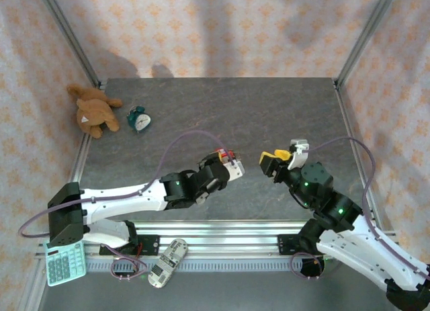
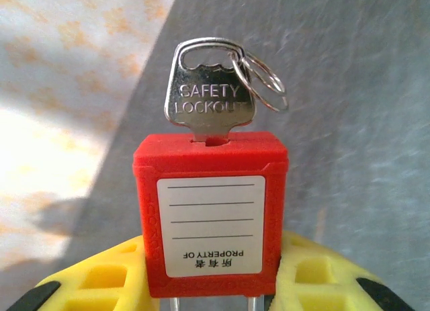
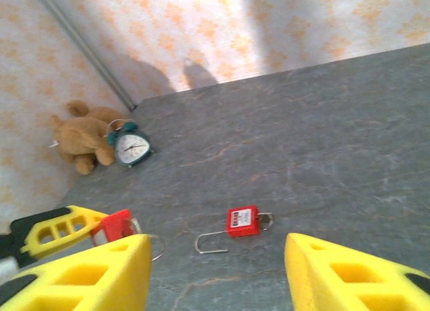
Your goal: Unlock with the key
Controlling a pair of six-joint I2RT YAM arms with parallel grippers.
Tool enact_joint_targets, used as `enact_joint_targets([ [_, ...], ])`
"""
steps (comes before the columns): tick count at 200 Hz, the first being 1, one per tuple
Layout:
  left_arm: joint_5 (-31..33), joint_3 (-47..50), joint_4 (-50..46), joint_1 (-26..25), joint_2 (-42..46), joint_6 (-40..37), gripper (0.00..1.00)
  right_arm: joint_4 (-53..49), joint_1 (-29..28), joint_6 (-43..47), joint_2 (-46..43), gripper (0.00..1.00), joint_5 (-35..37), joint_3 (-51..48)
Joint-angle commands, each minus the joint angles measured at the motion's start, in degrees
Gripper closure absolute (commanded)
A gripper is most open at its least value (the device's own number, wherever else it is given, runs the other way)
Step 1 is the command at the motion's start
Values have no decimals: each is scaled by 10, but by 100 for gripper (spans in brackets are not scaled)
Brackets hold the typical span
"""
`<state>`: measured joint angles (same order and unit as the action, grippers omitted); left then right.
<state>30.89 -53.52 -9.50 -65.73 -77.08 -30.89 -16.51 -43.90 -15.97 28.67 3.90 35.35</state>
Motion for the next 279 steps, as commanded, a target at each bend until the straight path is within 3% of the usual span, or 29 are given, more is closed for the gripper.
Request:
enact_joint_targets([
  [1, 133, 40, 106, -13, -15, -188, 81, -13, 13, -10, 0, 43, 15, -2],
  [32, 188, 114, 289, -32, -33, -326, 81, 0, 26, -26, 43, 40, -49, 2],
  [116, 243, 191, 548, -94, -117, -518, 81, -10, 29, -37, 156, 38, -208, 31],
  [176, 256, 192, 647, -97, -170, -574, 82, -69, 29, -40, 185, 42, -236, 47],
  [279, 263, 193, 638, -103, -164, -574, 84, -101, 29, -21, 213, 49, -205, 61],
])
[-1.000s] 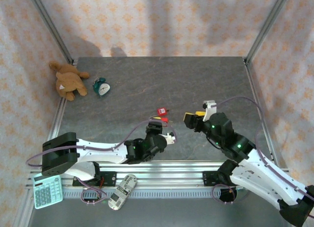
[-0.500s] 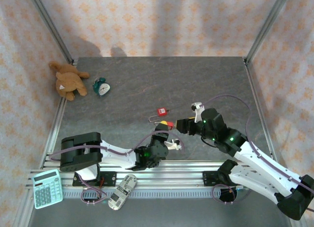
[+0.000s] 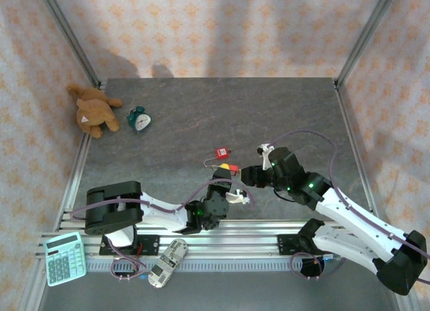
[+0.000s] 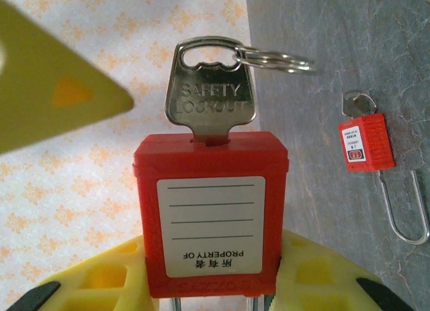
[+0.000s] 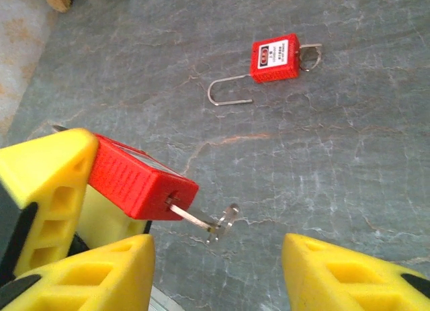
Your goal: Unlock with the key
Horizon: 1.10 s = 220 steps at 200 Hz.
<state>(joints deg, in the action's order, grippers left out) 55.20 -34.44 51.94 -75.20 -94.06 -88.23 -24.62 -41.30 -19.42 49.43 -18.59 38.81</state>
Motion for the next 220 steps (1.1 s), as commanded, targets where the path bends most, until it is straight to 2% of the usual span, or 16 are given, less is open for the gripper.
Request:
enact_joint_targets([
  [1, 20, 2, 24, -8, 5, -1, 84, -20, 3, 14, 6, 49, 20, 27],
  [59, 19, 7, 57, -15, 0, -16, 84, -13, 3, 17, 16, 49, 52, 35],
  [220, 18, 11, 96, -19, 1, -38, 85, -3, 3, 19, 60, 49, 45, 39],
])
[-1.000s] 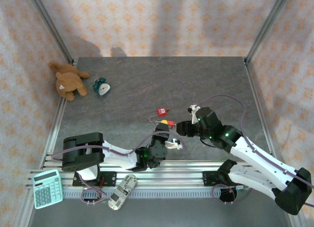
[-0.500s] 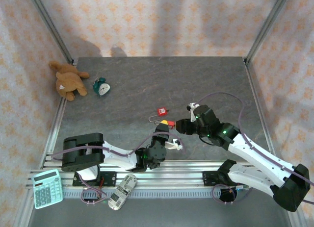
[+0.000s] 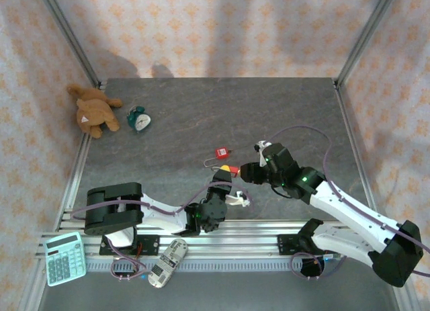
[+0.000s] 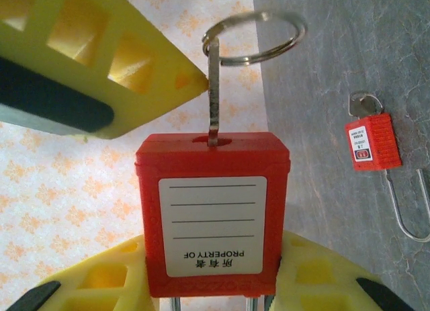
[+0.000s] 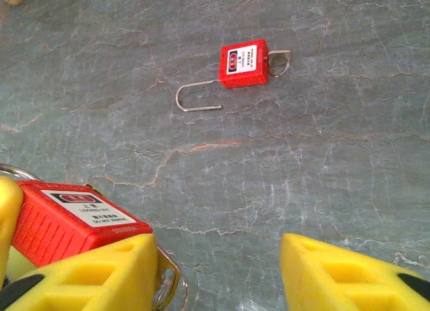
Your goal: Unlock with the key
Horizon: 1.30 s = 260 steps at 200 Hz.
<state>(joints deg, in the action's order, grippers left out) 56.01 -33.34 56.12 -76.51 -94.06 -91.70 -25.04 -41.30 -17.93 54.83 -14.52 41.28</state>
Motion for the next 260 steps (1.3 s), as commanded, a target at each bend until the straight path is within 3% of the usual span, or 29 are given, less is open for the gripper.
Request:
enact_joint_targets([
  [1, 9, 0, 54, -6, 1, -4, 85, 2, 3, 4, 6, 49, 3, 15],
  [54, 10, 0, 54, -7, -2, -1, 85, -4, 10, -13, -12, 45, -22, 30],
  [82, 13, -3, 63, -7, -8, -5, 86, 28, 67, -61, -40, 37, -98, 7],
  [97, 15, -6, 78, -6, -18, -10, 86, 89, 119, -100, -56, 33, -174, -36],
  [116, 16, -7, 85, -6, -31, -12, 86, 244, 181, -191, -60, 30, -321, -111],
  [144, 16, -13, 97, -7, -39, -10, 86, 404, 192, -283, -43, 28, -405, -168],
  [161, 15, -15, 95, -7, -42, -3, 86, 446, 192, -313, -45, 27, -422, -184],
  [187, 16, -21, 137, -6, -54, -21, 86, 425, 192, -313, -50, 24, -421, -188],
  [217, 16, -32, 171, -4, -70, -37, 87, 519, 189, -374, -25, 24, -430, -217],
  [260, 16, -49, 247, -2, -96, -80, 89, 494, 184, -362, -24, 24, -421, -219],
])
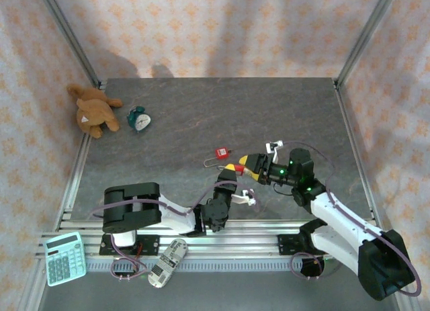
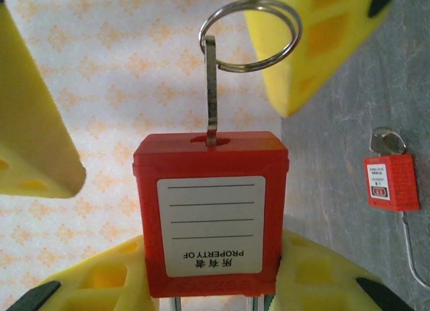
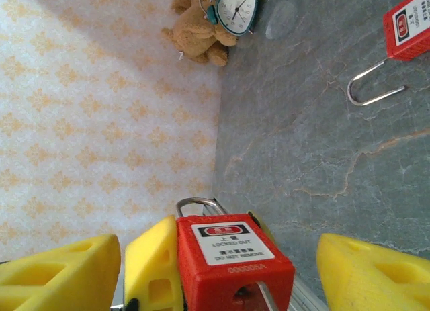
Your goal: Unlock with the key
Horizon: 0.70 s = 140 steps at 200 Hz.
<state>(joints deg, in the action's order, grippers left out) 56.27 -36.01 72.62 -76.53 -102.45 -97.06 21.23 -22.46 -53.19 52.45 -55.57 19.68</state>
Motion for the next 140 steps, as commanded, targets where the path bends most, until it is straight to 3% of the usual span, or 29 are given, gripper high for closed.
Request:
enact_joint_targets([
  [1, 14, -23, 82, -2, -13, -26, 89, 32, -4, -9, 0, 24, -10, -4],
  [41, 12, -31, 82, 3, -17, -16, 90, 34, -15, -13, -10, 26, -9, -8],
  [110, 9, -35, 82, 7, -30, -16, 91, 31, -17, -15, -36, 46, 12, -14],
  [140, 9, -40, 82, 8, -38, -16, 91, 45, -18, -24, -26, 50, 11, -10],
])
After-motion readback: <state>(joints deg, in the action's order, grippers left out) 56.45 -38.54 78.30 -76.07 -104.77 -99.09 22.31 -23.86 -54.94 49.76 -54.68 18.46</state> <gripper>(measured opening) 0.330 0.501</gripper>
